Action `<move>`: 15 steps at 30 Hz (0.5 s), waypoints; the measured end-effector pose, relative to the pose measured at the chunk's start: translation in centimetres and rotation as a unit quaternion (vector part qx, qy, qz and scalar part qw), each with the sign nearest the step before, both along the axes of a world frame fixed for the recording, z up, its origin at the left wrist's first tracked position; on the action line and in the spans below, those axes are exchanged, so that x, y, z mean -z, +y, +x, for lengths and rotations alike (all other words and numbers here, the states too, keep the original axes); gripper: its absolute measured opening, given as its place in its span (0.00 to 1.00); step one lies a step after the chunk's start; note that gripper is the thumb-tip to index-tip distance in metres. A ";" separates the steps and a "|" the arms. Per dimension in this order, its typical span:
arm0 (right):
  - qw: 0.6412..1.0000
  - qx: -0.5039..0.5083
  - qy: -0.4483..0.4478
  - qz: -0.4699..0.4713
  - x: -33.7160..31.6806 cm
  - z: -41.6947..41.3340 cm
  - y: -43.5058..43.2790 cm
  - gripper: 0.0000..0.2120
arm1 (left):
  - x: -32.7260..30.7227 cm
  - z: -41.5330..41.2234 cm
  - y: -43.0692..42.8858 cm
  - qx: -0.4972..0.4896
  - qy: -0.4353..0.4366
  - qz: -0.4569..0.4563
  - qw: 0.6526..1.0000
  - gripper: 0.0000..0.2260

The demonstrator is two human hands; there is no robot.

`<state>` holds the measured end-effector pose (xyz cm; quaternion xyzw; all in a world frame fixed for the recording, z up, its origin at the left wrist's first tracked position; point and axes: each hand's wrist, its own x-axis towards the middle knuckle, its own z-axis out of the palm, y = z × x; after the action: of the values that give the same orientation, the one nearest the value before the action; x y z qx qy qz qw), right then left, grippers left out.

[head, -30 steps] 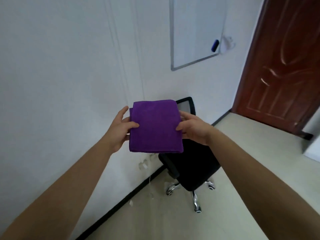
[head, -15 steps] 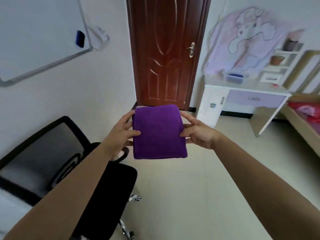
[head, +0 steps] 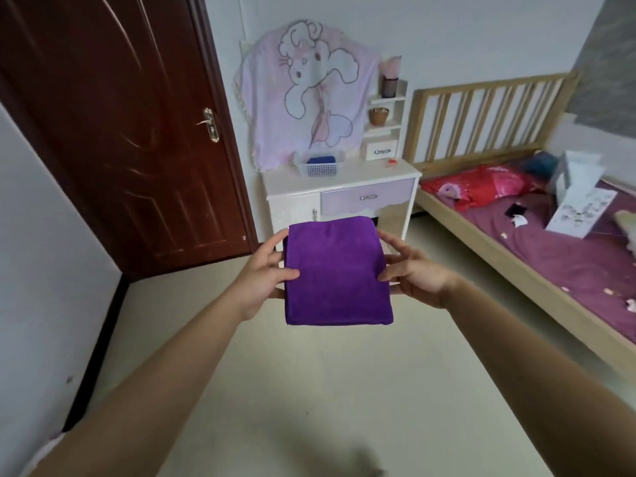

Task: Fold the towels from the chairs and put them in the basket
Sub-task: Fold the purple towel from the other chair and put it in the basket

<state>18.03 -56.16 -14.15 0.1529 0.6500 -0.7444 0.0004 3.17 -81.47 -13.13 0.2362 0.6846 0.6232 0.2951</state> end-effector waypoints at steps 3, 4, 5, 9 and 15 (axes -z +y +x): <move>1.000 0.008 0.005 -0.004 0.4 -4.7 7.2 0.45 | -0.3 -4.4 7.4 -0.004 -0.001 -0.003 1.000 0.34; 1.000 0.005 0.007 -0.009 0.2 -6.6 9.9 0.44 | -0.6 -6.2 10.0 -0.007 -0.003 -0.005 1.000 0.34; 1.000 0.004 0.005 -0.011 -0.1 -8.5 12.2 0.44 | -0.8 -8.0 12.2 -0.011 -0.002 -0.010 1.000 0.34; 1.000 -0.007 0.005 -0.007 -1.6 -16.4 19.1 0.45 | -2.1 -14.8 18.8 -0.030 0.002 -0.006 1.000 0.34; 1.000 -0.028 -0.011 0.005 -0.9 -27.8 25.6 0.41 | -2.0 -25.3 25.1 -0.053 -0.003 -0.008 0.999 0.34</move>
<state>-9.76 -30.58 -13.21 0.1426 0.6576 -0.7393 0.0274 -22.15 -56.35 -11.11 0.1960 0.7003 0.6330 0.2655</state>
